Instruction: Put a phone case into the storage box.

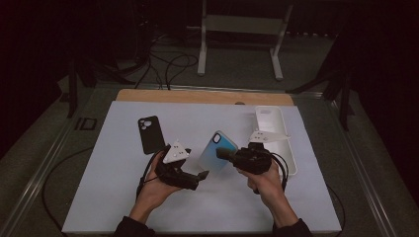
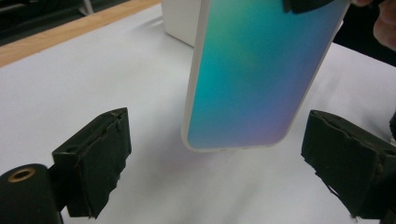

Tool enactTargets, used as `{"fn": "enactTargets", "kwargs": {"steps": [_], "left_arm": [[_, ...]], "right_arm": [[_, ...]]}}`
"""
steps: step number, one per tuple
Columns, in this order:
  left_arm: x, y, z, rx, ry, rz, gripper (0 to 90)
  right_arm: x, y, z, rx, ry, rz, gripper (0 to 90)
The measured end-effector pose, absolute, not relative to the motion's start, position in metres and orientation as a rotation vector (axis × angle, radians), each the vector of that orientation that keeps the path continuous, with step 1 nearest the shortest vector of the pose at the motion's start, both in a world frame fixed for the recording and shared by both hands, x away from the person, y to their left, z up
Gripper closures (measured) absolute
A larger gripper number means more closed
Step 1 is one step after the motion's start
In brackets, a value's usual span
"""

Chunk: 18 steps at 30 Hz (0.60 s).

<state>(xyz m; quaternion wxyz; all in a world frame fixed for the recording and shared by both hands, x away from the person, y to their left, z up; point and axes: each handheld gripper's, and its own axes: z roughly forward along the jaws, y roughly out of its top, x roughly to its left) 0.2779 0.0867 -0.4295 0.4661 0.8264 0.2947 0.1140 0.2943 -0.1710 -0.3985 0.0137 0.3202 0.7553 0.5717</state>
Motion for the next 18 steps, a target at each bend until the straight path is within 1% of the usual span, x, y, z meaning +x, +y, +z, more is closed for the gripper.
{"fn": "enactTargets", "kwargs": {"steps": [2,3,10,16,18], "left_arm": [[0.278,0.086,-0.43,2.029,0.716,0.264,6.8],[0.278,0.086,-0.43,2.032,0.711,0.257,4.6],[0.278,0.086,-0.43,2.03,0.688,0.214,1.5],[0.277,0.087,-0.429,2.026,0.657,0.176,1.2],[0.276,0.087,-0.429,2.023,0.638,0.16,2.9]], "right_arm": [[0.293,-0.17,-0.396,0.979,2.359,1.787,86.4],[0.292,-0.17,-0.394,0.95,2.37,1.793,86.3],[0.289,-0.167,-0.389,0.881,2.406,1.809,86.3],[0.288,-0.165,-0.387,0.825,2.438,1.835,86.3],[0.288,-0.164,-0.386,0.808,2.451,1.851,86.3]]}}
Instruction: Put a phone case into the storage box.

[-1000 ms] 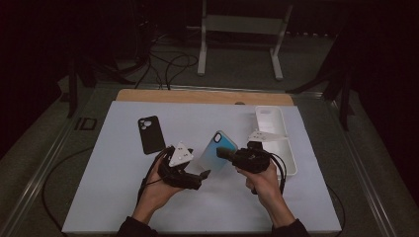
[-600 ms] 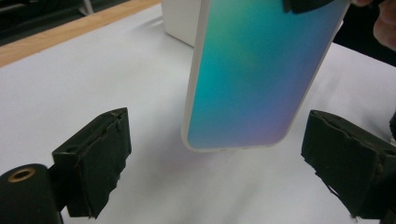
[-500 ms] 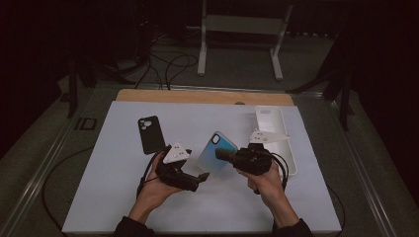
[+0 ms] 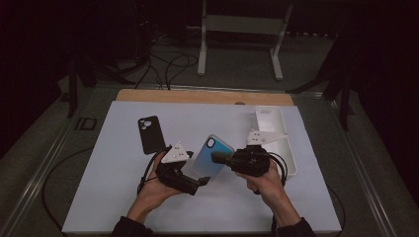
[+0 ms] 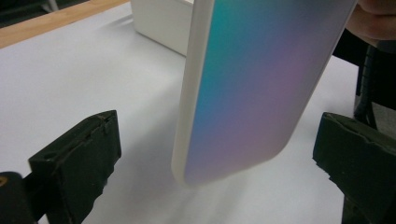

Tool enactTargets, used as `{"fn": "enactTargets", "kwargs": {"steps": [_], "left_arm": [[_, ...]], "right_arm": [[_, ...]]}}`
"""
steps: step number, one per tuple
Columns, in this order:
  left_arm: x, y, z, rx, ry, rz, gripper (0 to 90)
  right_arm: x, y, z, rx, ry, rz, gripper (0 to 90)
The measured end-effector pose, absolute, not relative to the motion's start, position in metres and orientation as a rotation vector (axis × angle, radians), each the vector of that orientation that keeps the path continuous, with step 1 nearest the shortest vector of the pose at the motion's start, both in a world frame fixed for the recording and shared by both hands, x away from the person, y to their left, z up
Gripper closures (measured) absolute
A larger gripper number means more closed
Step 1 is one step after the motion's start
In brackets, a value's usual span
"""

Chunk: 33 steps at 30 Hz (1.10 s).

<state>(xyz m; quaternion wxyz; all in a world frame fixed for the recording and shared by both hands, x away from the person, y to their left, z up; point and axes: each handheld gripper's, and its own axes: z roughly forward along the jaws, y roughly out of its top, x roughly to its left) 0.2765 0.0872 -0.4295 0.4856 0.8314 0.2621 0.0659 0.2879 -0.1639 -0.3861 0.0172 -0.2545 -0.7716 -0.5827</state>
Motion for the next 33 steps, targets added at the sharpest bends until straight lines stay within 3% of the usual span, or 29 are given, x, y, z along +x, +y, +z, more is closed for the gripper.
{"fn": "enactTargets", "kwargs": {"steps": [5,11,13,22,25,26,27,29,31,32,33], "left_arm": [[0.274,0.087,-0.43,2.012,0.595,0.134,15.1],[0.273,0.089,-0.431,2.002,0.565,0.096,23.8],[0.273,0.09,-0.431,1.993,0.556,0.09,36.4],[0.27,0.1,-0.435,1.96,0.495,0.037,57.1],[0.27,0.099,-0.436,1.972,0.484,0.027,64.9],[0.27,0.099,-0.436,1.979,0.482,0.023,67.7],[0.27,0.098,-0.437,1.98,0.483,0.018,67.7],[0.269,0.098,-0.439,1.979,0.479,0.02,74.4],[0.269,0.097,-0.439,1.978,0.476,0.02,76.3],[0.268,0.095,-0.439,1.978,0.464,0.029,76.3],[0.267,0.094,-0.439,1.981,0.462,0.039,80.2]], "right_arm": [[0.288,-0.161,-0.385,-0.737,-2.393,-1.807,86.2],[0.287,-0.157,-0.384,-0.688,-2.403,-1.793,86.2],[0.287,-0.156,-0.384,-0.673,-2.416,-1.796,86.3],[0.292,-0.163,-0.386,-0.652,-2.396,-1.8,84.1],[0.293,-0.164,-0.386,-0.641,-2.409,-1.796,80.4],[0.293,-0.163,-0.385,-0.649,-2.447,-1.788,72.8],[0.293,-0.163,-0.385,-0.649,-2.447,-1.788,72.8],[0.294,-0.162,-0.385,-0.659,-2.482,-1.776,62.3],[0.294,-0.162,-0.385,-0.659,-2.482,-1.776,62.3],[0.294,-0.161,-0.385,-0.667,-2.484,-1.773,58.6],[0.295,-0.16,-0.386,-0.666,-2.484,-1.779,49.2]]}}
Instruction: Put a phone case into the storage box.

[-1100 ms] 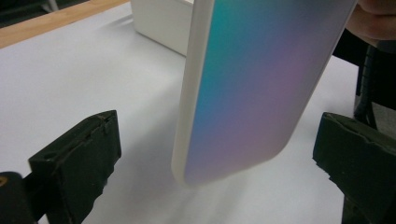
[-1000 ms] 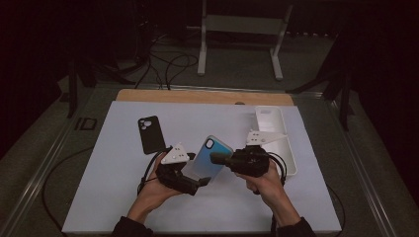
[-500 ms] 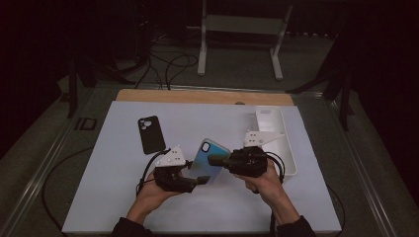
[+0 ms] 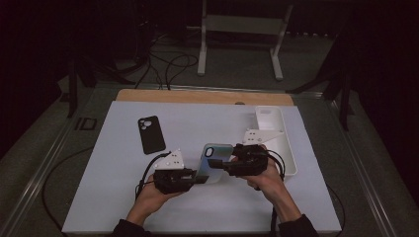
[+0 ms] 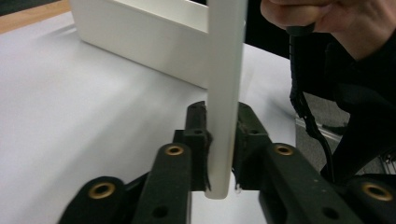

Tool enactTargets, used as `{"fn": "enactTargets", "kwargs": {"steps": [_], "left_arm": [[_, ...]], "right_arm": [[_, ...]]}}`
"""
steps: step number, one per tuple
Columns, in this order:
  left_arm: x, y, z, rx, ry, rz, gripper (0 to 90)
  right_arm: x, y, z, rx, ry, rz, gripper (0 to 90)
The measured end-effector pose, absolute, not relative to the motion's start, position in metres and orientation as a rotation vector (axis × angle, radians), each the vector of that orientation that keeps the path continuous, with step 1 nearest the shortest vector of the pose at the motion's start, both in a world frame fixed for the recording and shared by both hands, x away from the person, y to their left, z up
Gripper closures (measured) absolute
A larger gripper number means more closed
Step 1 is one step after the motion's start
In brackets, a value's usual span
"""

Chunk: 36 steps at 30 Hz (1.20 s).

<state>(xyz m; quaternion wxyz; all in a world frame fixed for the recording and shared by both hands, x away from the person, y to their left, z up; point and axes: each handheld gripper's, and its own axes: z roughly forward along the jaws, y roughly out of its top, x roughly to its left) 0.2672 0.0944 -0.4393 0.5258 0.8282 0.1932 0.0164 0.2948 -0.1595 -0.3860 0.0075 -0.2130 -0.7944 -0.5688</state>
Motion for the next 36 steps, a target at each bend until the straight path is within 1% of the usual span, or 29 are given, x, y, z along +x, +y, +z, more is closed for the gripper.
{"fn": "enactTargets", "kwargs": {"steps": [3,4,5,6,7,8,14,20,33,35,36], "left_arm": [[0.266,0.093,-0.438,1.994,0.466,0.071,80.5],[0.266,0.093,-0.438,1.998,0.471,0.085,80.6],[0.266,0.094,-0.438,2.004,0.48,0.102,80.7],[0.266,0.094,-0.438,2.001,0.489,0.111,80.7],[0.266,0.094,-0.438,2.001,0.489,0.111,80.8],[0.267,0.097,-0.437,1.997,0.519,0.131,80.8],[0.269,0.102,-0.439,1.983,0.588,0.165,80.9],[0.269,0.1,-0.44,1.977,0.628,0.204,80.8],[0.268,0.093,-0.444,1.998,0.626,0.206,80.9],[0.267,0.091,-0.446,2.002,0.624,0.199,80.9],[0.267,0.09,-0.446,2.003,0.624,0.197,80.9]], "right_arm": [[0.295,-0.158,-0.387,-0.69,-2.488,-1.775,42.1],[0.295,-0.157,-0.387,-0.71,-2.502,-1.771,36.2],[0.295,-0.156,-0.388,-0.724,-2.515,-1.769,33.8],[0.295,-0.156,-0.388,-0.754,-2.531,-1.768,28.8],[0.295,-0.156,-0.388,-0.754,-2.531,-1.768,28.8],[0.294,-0.159,-0.388,-0.809,-2.527,-1.782,19.5],[0.289,-0.162,-0.383,-0.925,-2.531,-1.808,10.3],[0.285,-0.158,-0.382,-1.004,-2.526,-1.81,9.3],[0.289,-0.147,-0.383,-1.182,-2.425,-1.836,10.0],[0.289,-0.144,-0.383,-1.215,-2.415,-1.84,13.2],[0.289,-0.143,-0.383,-1.229,-2.415,-1.842,13.4]]}}
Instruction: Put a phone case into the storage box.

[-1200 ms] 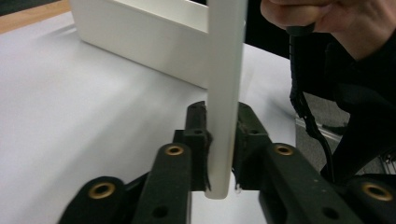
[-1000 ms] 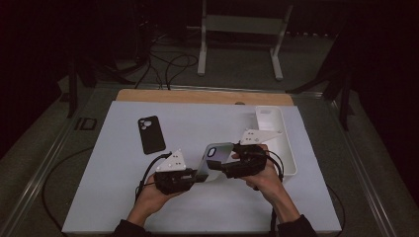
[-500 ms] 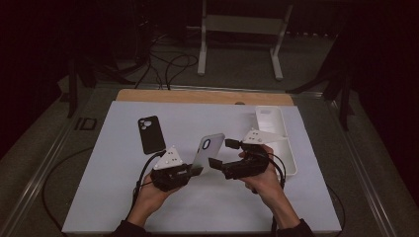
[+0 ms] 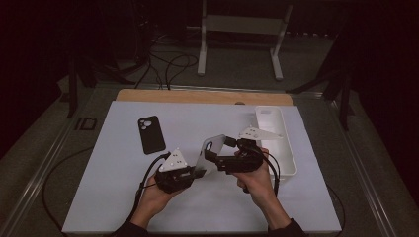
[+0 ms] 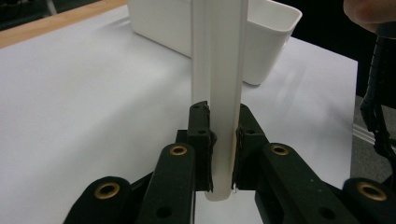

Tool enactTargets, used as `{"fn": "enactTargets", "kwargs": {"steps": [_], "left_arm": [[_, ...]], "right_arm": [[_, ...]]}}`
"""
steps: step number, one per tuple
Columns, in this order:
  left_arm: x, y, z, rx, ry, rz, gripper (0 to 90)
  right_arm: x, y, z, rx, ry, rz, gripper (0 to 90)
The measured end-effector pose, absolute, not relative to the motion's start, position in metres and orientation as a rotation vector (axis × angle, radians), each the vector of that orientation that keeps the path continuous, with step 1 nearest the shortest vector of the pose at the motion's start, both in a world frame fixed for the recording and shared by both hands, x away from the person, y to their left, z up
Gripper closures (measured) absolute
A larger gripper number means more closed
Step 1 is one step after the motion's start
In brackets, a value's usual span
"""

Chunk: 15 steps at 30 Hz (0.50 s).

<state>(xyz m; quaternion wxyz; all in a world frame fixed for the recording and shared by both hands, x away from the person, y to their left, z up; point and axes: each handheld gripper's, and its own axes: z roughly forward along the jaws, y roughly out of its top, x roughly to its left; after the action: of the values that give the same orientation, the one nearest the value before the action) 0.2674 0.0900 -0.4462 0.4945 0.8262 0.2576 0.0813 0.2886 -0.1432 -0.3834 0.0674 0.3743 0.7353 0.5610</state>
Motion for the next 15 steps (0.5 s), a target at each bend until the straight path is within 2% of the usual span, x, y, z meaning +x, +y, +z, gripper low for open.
{"fn": "enactTargets", "kwargs": {"steps": [15], "left_arm": [[0.266,0.083,-0.448,1.967,0.624,0.146,80.7]], "right_arm": [[0.285,-0.13,-0.385,1.171,2.089,1.684,16.3]]}}
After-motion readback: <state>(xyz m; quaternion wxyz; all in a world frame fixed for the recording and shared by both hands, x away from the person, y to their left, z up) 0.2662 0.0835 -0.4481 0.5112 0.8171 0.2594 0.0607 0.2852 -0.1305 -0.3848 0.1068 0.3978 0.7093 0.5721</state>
